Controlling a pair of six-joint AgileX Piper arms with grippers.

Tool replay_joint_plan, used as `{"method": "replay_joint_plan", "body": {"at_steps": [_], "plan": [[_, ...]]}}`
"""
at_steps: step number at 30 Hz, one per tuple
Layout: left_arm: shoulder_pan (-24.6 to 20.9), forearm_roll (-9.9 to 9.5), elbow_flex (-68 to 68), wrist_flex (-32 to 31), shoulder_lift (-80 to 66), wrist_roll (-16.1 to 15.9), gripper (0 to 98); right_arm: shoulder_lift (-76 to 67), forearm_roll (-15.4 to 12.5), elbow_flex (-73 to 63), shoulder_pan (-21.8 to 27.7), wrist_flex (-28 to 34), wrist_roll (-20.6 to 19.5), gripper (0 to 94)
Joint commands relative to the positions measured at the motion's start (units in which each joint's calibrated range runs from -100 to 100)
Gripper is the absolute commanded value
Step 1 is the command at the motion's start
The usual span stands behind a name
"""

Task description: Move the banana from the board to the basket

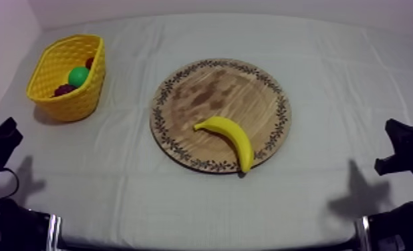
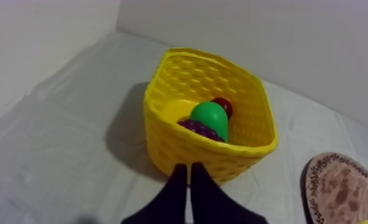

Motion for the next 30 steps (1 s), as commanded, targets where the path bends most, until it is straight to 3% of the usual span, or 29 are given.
{"method": "replay_joint_plan", "body": {"at_steps": [1, 17, 22, 26, 30], "plan": [[-0.04, 0.03, 0.04, -0.02, -0.03, 0.13, 0.1, 0.0, 0.0, 0.01, 0.02, -0.06, -0.14, 0.3], [1.59, 0.03, 0.14, -0.02, -0.03, 0.14, 0.1, 0.0, 0.0, 0.01, 0.02, -0.06, -0.14, 0.3], [7.64, 0.07, 0.05, 0.25, -0.23, -1.81, 0.1, 0.0, 0.0, 0.01, 0.02, -0.06, -0.14, 0.3], [13.69, 0.08, 0.01, 0.34, -0.27, -1.29, 0.1, 0.0, 0.0, 0.01, 0.02, -0.06, -0.14, 0.3], [16.33, 0.04, -0.46, 0.61, -0.26, -1.65, 0.1, 0.0, 0.0, 0.01, 0.02, -0.06, -0.14, 0.3]]}}
